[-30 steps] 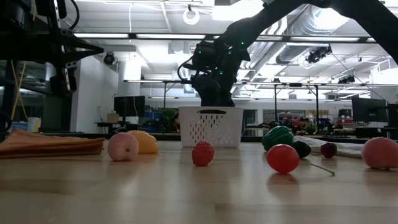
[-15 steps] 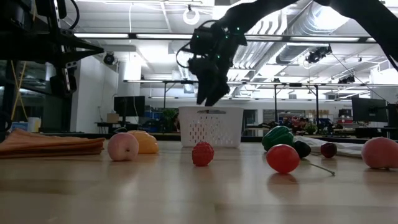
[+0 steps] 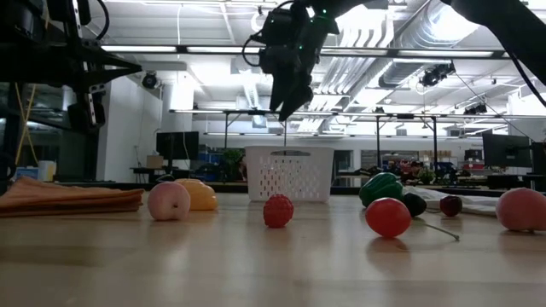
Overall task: Pick and placing Produce into tupperware
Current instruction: Put the bell pepper into the white bin
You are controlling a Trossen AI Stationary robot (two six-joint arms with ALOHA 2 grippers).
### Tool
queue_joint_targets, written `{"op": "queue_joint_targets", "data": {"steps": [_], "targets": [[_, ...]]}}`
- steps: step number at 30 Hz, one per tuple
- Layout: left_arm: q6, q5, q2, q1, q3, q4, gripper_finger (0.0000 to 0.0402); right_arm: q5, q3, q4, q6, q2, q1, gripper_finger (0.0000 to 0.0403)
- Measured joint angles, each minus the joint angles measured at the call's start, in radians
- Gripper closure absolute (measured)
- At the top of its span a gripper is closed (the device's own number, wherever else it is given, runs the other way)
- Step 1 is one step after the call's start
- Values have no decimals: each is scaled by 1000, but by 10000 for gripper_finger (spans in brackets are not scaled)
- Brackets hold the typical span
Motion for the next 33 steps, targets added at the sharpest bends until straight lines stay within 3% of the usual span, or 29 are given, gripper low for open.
{"op": "queue_joint_targets", "data": {"steps": [14,33], "targets": [[3,0,0,0,0,-2,401,-2,130,-165,-3,-14,3,121],[5,-1,0,0,0,-2,401,35,123,-130,70,-284,-2,121]]}}
